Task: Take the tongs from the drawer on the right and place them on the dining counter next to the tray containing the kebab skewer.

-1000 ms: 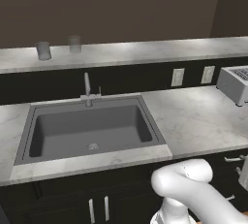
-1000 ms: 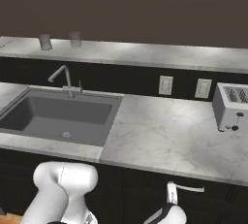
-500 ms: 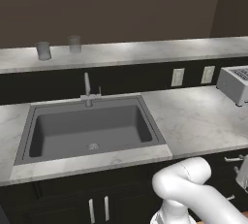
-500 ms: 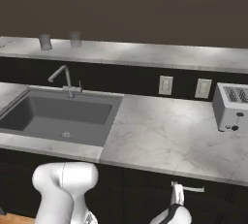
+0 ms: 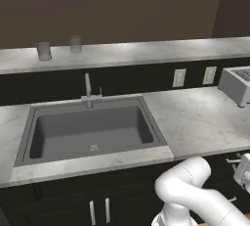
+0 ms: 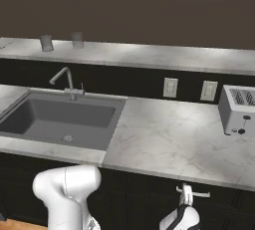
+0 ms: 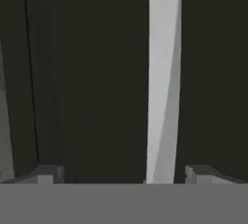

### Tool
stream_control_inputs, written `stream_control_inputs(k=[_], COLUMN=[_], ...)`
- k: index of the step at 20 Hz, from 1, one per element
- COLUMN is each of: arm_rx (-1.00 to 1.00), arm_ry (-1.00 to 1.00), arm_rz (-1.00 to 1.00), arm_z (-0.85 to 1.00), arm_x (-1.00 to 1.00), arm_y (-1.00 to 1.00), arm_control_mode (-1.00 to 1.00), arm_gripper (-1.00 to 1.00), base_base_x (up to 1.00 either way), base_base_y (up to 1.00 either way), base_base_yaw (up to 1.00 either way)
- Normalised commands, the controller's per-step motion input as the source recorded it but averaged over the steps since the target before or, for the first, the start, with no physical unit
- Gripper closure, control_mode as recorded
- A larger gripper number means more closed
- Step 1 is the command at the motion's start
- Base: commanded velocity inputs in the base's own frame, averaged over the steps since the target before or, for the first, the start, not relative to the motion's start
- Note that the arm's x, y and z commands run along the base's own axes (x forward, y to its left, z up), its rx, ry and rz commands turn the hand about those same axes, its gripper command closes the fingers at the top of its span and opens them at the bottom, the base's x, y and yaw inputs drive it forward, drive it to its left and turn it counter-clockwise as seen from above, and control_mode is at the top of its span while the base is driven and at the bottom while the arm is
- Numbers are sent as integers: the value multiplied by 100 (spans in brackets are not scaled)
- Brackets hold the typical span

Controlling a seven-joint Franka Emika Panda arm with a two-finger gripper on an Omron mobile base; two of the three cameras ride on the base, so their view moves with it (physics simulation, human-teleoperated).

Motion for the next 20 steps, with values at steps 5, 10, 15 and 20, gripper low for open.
stream_control_inputs(k=[5, 10, 15, 20], arm_rx=[0, 0, 0, 0], arm_ry=[-8, -7, -1, -6], arm_rz=[3, 1, 1, 1], arm_z=[-32, -33, -32, -12], arm_x=[22, 18, 20, 17], arm_y=[-27, -33, -32, -20], arm_control_mode=[-100, -100, -100, -100], arm_gripper=[-100, -100, -100, 100], base_base_x=[0, 0, 0, 0], base_base_y=[0, 0, 0, 0], base_base_yaw=[0, 0, 0, 0])
